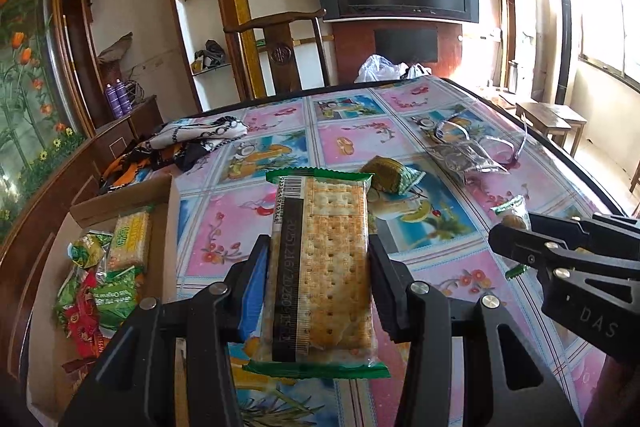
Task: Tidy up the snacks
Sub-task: 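Lift the cake pack and cracker pack and carry them toward the box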
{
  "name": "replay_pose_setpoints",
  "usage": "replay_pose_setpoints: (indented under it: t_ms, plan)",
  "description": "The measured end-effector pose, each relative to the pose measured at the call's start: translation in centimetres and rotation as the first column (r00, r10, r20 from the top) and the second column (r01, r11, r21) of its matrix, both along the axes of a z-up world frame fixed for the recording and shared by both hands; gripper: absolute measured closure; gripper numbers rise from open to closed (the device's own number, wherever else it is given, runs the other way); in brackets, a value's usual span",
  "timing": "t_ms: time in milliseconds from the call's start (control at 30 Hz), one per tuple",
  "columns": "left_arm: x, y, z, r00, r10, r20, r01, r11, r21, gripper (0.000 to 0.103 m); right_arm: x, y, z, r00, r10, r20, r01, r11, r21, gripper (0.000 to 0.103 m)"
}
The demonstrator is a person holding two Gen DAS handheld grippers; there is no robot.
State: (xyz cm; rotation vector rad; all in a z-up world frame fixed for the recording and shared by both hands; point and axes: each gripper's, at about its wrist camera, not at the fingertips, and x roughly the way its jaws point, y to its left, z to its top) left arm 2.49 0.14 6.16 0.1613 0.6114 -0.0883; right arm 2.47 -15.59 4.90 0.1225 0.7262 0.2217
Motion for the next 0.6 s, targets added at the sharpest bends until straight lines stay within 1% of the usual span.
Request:
replay_pose_setpoints:
  t_ms: [333, 467, 600]
  plan:
    - [0.2, 2.0, 1.4, 0.998, 0.053, 0.042, -0.052, 0.998, -0.036, 0.058, -0.6, 1.0, 0.7, 0.998, 0.042, 0.05, -0.043, 0.999, 0.011, 0.071]
    - [0.3, 3.4, 2.2, 0.995, 0.082, 0.057, -0.078, 0.994, -0.07, 0.058, -0.9, 1.8, 1.0, 0.996, 0.058, 0.07, -0.059, 0.998, 0.01, 0.071]
    - [0.5, 4.9, 2.9, 0.991, 0.114, 0.065, -0.107, 0.989, -0.106, 0.058, -1.3, 3.5, 1.1, 0.992, 0.084, 0.092, -0.083, 0.996, -0.021, 0.071]
